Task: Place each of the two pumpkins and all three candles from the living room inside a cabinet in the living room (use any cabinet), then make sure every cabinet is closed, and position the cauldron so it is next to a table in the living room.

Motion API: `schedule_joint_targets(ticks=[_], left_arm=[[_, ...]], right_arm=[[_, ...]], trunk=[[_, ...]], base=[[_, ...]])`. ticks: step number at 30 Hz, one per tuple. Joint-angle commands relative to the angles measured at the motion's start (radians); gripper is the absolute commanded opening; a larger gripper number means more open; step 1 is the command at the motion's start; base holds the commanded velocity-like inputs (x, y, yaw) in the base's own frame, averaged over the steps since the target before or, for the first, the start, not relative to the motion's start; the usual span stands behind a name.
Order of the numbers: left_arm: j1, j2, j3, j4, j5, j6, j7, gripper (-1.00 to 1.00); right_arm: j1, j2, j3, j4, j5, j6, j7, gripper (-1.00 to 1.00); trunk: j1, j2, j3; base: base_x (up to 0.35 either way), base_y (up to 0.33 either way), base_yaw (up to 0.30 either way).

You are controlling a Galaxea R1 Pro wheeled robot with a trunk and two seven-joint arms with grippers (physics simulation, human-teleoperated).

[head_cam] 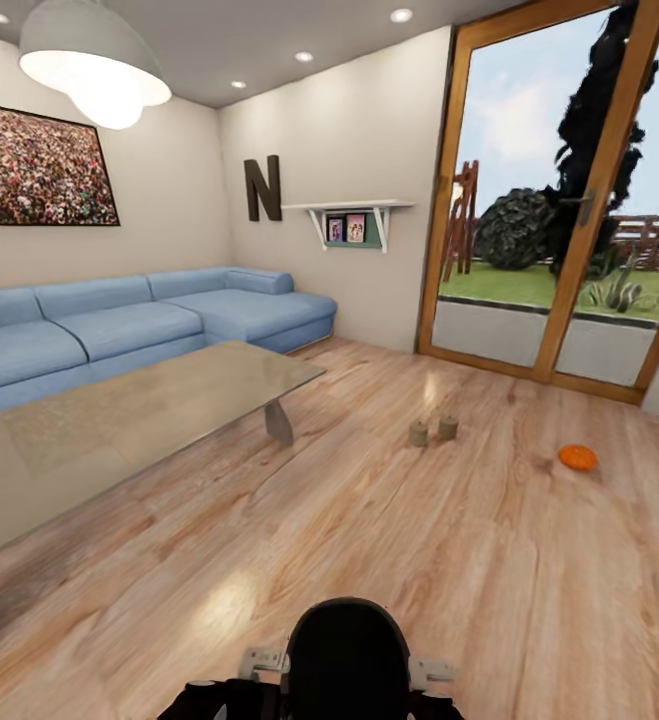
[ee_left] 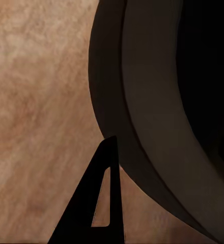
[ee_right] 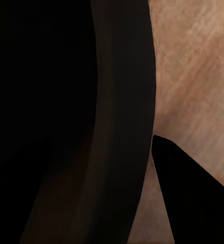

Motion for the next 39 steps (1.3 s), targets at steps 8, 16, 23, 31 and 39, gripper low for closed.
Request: schedule_joint_targets(ticks=[8,16,23,31,39], left_arm=[[0.0,0.0,-0.004,-0.001,-0.006,0.005,0.0,-1.0],[0.0,0.001,-0.004,-0.001,-0.006,0.005,0.0,-1.0],[0.0,0.002,-0.004,-0.001,-0.006,0.005,0.0,-1.0],[0.0,0.001,-0.004,-0.001,-0.006,0.005,0.0,-1.0],[0.0,0.001,-0.004,-0.001,-0.006,0.005,0.0,-1.0]], right_arm=[[0.0,0.0,-0.001,-0.035,-0.01,0.004,-0.004,-1.0],[0.0,0.0,-0.001,-0.035,-0.01,0.004,-0.004,-1.0],[0.0,0.0,-0.001,-0.035,-0.01,0.004,-0.004,-1.0],[0.0,0.0,-0.001,-0.035,-0.01,0.004,-0.004,-1.0],[0.0,0.0,-0.001,-0.035,-0.01,0.004,-0.004,-1.0]], trunk=[[0.0,-0.001,-0.001],[0.0,-0.001,-0.001],[0.0,-0.001,-0.001],[0.0,-0.001,-0.001],[0.0,-0.001,-0.001]], base=[[0.0,0.0,0.286],[0.0,0.0,0.286],[0.0,0.0,0.286],[0.0,0.0,0.286],[0.0,0.0,0.286]])
